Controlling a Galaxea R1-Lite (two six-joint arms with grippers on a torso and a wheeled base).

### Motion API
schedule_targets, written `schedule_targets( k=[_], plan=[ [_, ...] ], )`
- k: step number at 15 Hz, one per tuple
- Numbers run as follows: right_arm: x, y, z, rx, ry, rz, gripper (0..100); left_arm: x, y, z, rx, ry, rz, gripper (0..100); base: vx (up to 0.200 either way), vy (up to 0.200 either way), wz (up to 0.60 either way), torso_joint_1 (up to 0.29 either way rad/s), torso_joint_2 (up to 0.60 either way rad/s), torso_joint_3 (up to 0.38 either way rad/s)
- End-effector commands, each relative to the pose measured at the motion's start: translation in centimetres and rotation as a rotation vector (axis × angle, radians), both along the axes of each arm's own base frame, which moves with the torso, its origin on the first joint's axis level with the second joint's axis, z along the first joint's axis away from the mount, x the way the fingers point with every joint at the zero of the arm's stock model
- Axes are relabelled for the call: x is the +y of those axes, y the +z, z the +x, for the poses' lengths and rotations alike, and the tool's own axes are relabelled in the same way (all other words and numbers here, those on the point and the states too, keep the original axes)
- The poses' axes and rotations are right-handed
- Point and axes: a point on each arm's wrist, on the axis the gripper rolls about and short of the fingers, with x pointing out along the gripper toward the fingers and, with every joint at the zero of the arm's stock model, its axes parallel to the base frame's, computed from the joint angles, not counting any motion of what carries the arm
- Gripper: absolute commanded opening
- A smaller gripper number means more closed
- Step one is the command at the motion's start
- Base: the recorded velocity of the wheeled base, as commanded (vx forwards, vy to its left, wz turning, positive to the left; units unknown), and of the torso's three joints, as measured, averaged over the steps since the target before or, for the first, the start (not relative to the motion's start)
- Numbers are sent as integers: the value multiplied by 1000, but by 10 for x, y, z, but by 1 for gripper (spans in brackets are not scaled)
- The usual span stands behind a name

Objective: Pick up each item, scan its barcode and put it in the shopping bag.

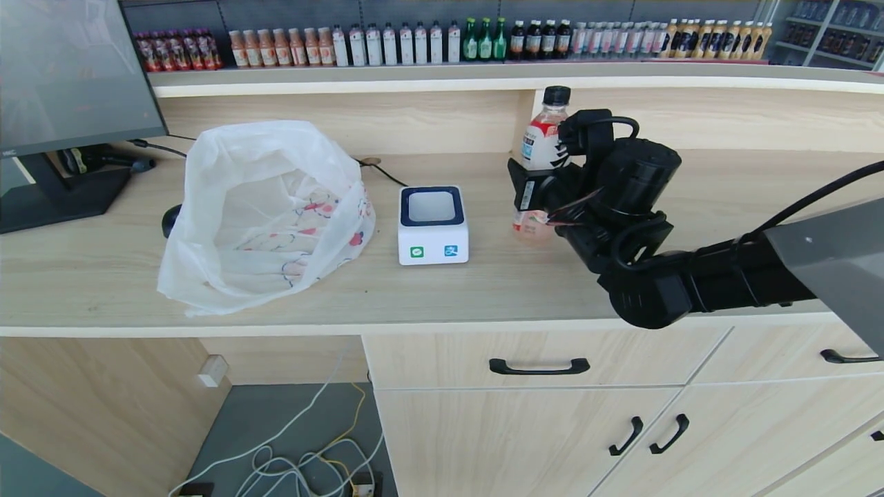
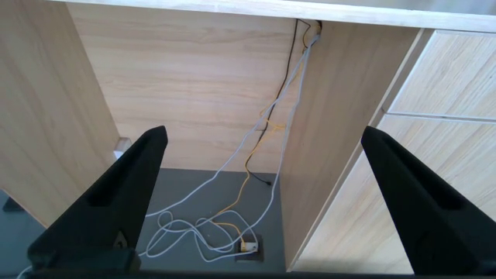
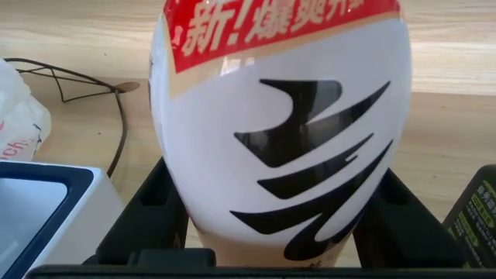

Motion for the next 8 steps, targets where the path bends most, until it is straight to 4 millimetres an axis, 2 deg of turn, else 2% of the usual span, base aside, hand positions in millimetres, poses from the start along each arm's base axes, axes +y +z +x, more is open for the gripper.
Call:
schedule_targets(
  k=[1,5,8],
  plan=[
    [-1,7,-3,-16,1,8,0,0,0,0,-1,1,0,100,0,0,0,0,0,0],
    [-2,15,-9,-24,15,7,0,0,0,0,-1,-1,0,100,0,0,0,0,0,0],
    [-4,32,-21,-25,21,-12,0,0,0,0,-1,1,0,100,0,0,0,0,0,0]
  ],
)
